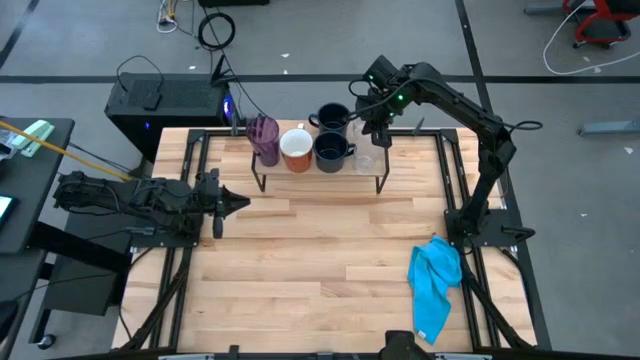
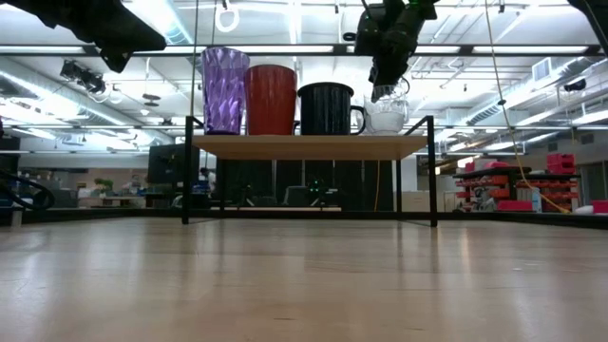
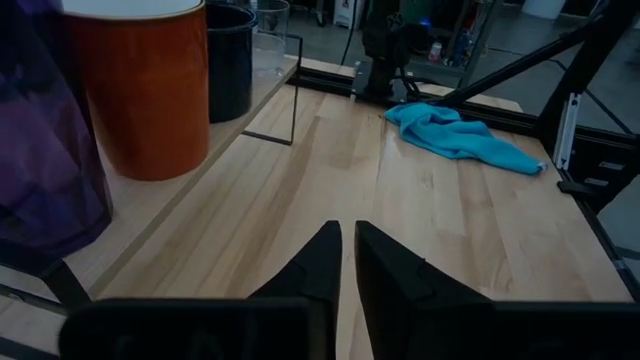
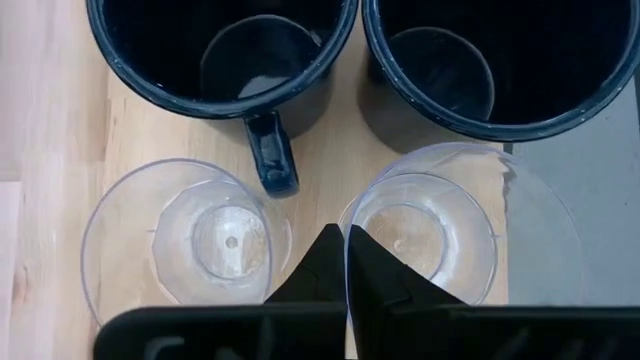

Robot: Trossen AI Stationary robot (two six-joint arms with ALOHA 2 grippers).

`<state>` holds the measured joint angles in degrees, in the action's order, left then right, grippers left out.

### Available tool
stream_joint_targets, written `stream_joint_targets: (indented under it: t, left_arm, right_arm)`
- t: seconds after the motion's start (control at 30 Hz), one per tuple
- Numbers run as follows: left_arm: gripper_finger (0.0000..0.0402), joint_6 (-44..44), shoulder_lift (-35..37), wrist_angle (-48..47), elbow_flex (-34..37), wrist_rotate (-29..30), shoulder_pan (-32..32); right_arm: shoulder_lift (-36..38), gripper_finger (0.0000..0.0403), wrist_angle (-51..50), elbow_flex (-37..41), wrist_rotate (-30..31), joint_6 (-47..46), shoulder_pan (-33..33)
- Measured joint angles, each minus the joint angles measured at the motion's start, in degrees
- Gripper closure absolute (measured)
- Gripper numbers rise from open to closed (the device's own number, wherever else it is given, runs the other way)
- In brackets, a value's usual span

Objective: Stack small to large cups/mugs on shelf
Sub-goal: Put the transparent mug on the shelf

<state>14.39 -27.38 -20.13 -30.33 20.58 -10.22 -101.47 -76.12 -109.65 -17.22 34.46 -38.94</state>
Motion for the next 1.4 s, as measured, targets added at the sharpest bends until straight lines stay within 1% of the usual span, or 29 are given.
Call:
stream_joint_targets:
  t: [0.23, 0.4, 0.5, 0.6, 0.87, 1.07, 1.2, 1.4]
  left_arm:
    - [0.0358, 0.02, 0.02, -0.38, 0.00, 0.00, 0.00]
    - [0.0362, 0.14, 0.01, -0.38, 0.00, -0.02, 0.00]
    - [0.0362, 0.33, 0.02, -0.38, 0.00, -0.02, 0.00]
    - [0.0359, 0.43, 0.01, -0.37, 0.00, -0.02, 0.00]
    - [0.0362, 0.44, 0.02, -0.36, 0.00, -0.02, 0.00]
    - [0.0357, 0.44, 0.02, -0.36, 0.00, -0.02, 0.00]
    - [0.0356, 0.46, 0.02, -0.36, 0.00, -0.02, 0.00]
    - [0.0360, 0.46, 0.02, -0.36, 0.00, -0.02, 0.00]
  right_arm:
    - [0.00, 0.0403, 0.79, 0.06, -0.26, 0.01, -0.37]
    - [0.07, 0.0403, 1.30, 2.60, 0.19, -0.62, -0.31]
    - [0.00, 0.0403, 2.29, 3.66, 1.91, -0.16, -0.31]
    - [0.04, 0.0403, 3.79, 3.74, 0.99, -0.35, -0.46]
    - [0.04, 0.0403, 3.18, 3.74, 0.80, 0.01, -1.27]
    - [0.04, 0.0402, 2.39, 4.02, 0.81, -0.18, -1.57]
    - [0.06, 0.0386, 2.43, 4.02, 0.79, -0.23, -1.53]
    - [0.04, 0.0344, 2.43, 4.02, 0.82, -1.27, -1.42]
